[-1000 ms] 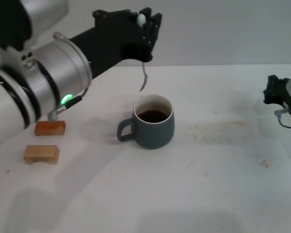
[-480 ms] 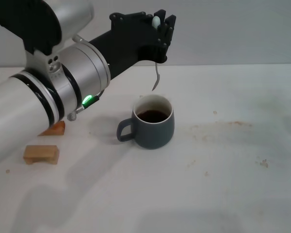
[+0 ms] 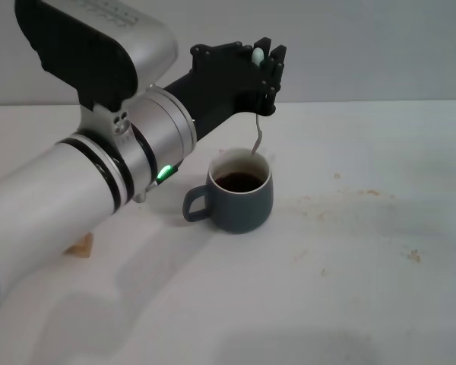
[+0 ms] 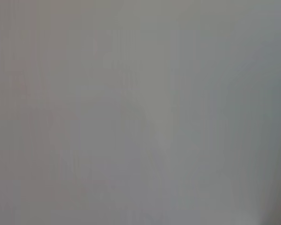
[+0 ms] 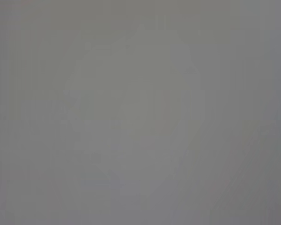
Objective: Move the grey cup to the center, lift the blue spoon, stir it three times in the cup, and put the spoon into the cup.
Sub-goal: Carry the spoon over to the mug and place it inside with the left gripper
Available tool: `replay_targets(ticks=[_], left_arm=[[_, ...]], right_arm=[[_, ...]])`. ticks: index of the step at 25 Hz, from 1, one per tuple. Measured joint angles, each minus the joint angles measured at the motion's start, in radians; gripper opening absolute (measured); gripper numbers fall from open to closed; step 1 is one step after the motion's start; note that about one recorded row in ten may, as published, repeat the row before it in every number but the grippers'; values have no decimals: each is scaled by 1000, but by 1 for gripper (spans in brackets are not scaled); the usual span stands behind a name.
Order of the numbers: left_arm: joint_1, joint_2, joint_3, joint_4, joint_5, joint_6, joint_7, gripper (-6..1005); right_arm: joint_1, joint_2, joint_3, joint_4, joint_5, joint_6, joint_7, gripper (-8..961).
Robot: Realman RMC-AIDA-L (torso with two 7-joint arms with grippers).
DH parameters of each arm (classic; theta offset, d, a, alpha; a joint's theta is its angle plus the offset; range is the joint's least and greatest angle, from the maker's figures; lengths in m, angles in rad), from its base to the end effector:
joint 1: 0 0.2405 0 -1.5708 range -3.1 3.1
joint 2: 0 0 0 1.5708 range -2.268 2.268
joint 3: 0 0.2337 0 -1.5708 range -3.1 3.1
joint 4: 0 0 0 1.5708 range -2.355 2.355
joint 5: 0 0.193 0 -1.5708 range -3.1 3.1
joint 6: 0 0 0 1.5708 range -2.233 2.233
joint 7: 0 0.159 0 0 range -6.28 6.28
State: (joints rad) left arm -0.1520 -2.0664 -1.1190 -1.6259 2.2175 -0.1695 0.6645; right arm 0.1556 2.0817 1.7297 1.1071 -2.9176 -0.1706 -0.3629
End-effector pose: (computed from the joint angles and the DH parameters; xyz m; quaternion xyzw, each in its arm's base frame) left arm -0.0733 0.3204 -0.0205 -0.8514 -0.1724 -0.2847 0.4054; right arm 0.2940 0.3695 0.1112 -0.6693 0.2035 0.0683 0.7113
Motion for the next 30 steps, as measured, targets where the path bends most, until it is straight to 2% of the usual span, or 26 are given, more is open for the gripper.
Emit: replay_targets(ticks=[4,14,19,30], left_arm=[[-23,2,28,69,-18,70,-1,146],[-74,2,78,226,-57,211,-12,146],[-83,1,90,269,-59,255,-15,146],[-119,4,150,385,-52,386,-93,146]], right_arm=[[-70,1,-62,104,0,6,-2,-1],[-169,3,-133,260,0,27,-52,-1],[-205,3,-161,311,0,39,-58,-1],[-232,4,-169,353,0,39,-108,0]])
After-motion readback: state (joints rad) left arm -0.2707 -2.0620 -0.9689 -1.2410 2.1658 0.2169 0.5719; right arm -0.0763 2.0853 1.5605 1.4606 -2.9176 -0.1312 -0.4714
